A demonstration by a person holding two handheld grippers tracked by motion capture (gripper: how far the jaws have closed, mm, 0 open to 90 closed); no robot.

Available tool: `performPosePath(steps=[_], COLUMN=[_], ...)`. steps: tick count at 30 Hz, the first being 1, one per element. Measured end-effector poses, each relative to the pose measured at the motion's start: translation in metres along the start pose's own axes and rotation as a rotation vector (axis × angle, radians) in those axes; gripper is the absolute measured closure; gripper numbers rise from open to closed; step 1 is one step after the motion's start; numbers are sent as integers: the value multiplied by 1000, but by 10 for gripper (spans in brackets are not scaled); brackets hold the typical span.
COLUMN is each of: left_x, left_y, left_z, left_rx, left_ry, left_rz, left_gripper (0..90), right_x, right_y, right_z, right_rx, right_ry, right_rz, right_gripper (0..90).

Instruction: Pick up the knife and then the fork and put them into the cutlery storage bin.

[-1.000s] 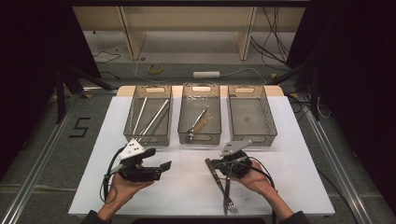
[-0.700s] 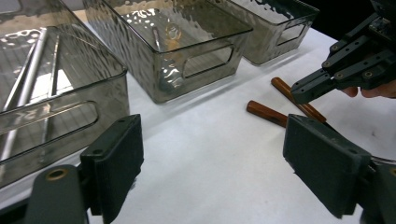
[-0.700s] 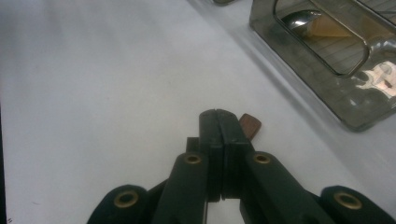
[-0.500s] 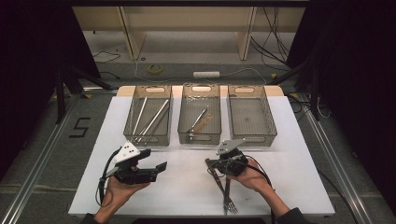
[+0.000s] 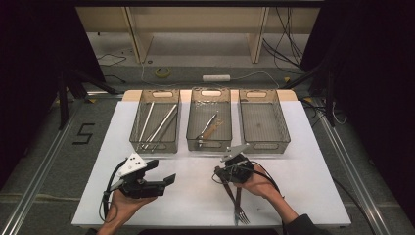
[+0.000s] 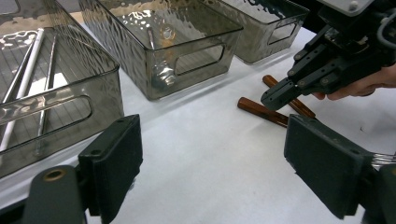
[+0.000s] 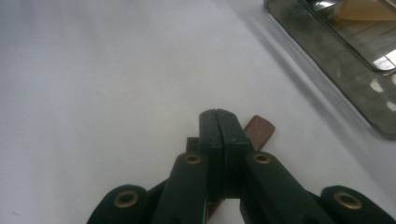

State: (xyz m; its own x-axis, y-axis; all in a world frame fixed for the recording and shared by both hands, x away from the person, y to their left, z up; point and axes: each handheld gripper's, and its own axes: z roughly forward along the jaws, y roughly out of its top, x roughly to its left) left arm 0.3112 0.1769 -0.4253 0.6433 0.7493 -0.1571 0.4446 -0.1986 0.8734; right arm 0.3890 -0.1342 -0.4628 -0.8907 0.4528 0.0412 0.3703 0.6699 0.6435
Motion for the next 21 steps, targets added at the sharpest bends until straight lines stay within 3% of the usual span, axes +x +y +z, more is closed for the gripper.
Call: performPosePath(steps=[12,14,15,18,19,21], left_x=[-2,-2,-2,-4,-5,-5], left_y=[-1,-2,-2,-2,-2,-3], left_z=[-4,-4,-4,-4,-5,-5], left_rx=[-5,-8,-8,-6,-6,-6], left_ry=[2,2,3,5,6,5], left_rz=[1,0,1,13,19,20], left_gripper=[180,179,179,178,177,176], right_x=[1,2,3,1,3,3], right_y=[5,5,5,3,3,4], right_z=[15,17,17,20,20,20], right_rx=[85,93,105,120,127,129], right_ry=[25,23,22,15,16,11], right_rz=[-41,-40,-18,-46,-24,-25], right_gripper=[900,900,900,900,900,900])
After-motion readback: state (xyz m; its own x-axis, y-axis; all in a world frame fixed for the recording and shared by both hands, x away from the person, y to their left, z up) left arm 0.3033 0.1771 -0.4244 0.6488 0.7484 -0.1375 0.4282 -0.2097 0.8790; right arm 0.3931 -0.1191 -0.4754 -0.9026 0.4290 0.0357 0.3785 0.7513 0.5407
